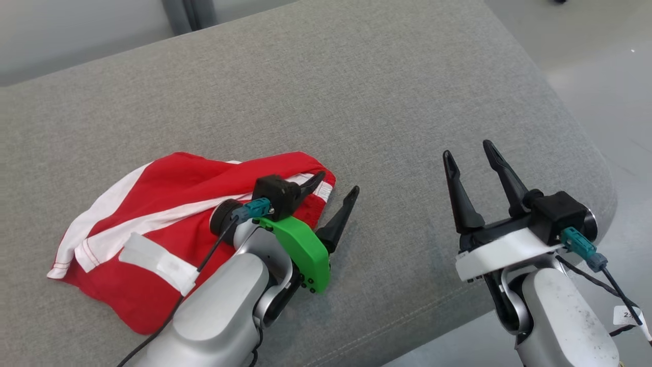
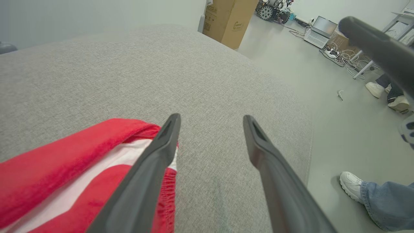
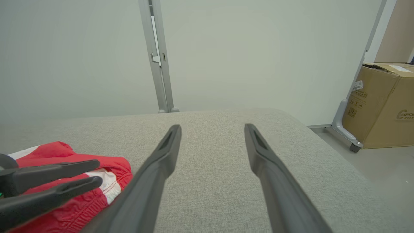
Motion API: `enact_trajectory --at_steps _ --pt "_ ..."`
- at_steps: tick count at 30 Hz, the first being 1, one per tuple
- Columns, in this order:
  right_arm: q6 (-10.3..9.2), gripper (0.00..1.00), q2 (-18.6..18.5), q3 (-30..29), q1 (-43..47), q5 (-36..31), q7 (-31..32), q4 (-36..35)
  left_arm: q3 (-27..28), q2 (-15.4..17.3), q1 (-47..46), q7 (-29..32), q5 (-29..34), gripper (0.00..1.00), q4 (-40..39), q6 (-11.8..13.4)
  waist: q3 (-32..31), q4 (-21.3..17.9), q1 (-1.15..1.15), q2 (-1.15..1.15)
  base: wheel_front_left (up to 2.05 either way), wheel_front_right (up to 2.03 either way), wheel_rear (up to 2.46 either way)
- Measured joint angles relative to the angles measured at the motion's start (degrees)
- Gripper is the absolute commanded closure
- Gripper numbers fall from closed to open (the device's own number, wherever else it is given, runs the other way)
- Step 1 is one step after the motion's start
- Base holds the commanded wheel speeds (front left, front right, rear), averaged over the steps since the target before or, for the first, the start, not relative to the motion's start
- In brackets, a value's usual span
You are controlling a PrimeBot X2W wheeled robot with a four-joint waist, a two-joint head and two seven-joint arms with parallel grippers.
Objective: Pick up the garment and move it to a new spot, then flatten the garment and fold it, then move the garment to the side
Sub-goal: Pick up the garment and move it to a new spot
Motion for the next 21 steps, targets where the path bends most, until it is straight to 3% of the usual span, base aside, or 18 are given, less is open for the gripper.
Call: enact_trajectory --at_steps 13,21 --pt "3.11 0.00 0.5 -1.1 1.3 14.2 1.2 10.5 4.6 0.0 -0.9 -4.7 0.0 0.00 4.3 3.8 -1.8 7.4 0.00 0.00 0.00 0.00 0.00" --pt "4.11 0.00 0.6 -1.6 1.2 20.5 3.7 15.4 7.1 -0.1 3.5 -6.4 -2.0 0.00 5.1 4.5 -3.5 13.3 0.00 0.00 0.00 0.00 0.00"
